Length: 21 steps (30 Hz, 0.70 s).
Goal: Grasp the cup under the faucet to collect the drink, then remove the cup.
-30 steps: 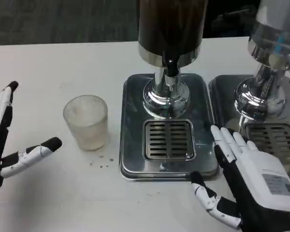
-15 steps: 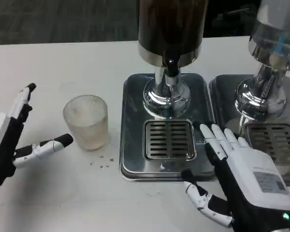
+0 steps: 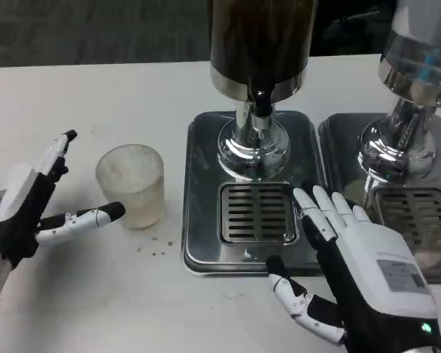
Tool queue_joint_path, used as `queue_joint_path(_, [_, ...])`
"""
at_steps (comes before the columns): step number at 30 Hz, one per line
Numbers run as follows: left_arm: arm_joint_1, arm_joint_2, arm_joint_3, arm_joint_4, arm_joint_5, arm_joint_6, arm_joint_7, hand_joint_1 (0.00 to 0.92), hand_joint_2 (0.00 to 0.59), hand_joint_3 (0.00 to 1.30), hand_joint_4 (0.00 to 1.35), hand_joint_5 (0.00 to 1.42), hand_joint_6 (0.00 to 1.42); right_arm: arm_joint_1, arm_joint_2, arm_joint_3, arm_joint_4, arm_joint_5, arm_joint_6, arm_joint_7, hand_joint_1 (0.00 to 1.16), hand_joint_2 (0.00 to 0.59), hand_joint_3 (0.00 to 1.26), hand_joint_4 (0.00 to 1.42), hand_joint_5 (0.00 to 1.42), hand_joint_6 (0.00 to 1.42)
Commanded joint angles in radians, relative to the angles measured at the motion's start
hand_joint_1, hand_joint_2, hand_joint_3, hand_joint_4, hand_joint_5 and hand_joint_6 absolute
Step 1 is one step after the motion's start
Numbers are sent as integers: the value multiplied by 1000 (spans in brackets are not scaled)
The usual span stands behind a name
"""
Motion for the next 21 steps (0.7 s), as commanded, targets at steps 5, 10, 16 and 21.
queue_joint_path(5, [-62, -9, -35, 42, -9, -2, -35, 135, 0, 0, 1, 210, 247, 0, 13, 7, -11, -7, 8, -20, 385, 464, 75, 0, 0, 0])
queue_joint_path(10, [-90, -21, -53, 59, -9, -3, -57, 135, 0, 0, 7, 220, 252, 8, 12, 7, -16, -8, 9, -20, 384, 463, 81, 0, 0, 0])
queue_joint_path(16, [-117, -38, -69, 75, -8, 2, -66, 135, 0, 0, 10, 225, 255, 21, 18, 12, -18, -11, 14, -26, 384, 462, 83, 0, 0, 0])
queue_joint_path(21, [-136, -55, -80, 84, -10, 14, -76, 149, 1, 0, 19, 236, 259, 34, 21, 22, -18, -15, 17, -30, 384, 462, 85, 0, 0, 0])
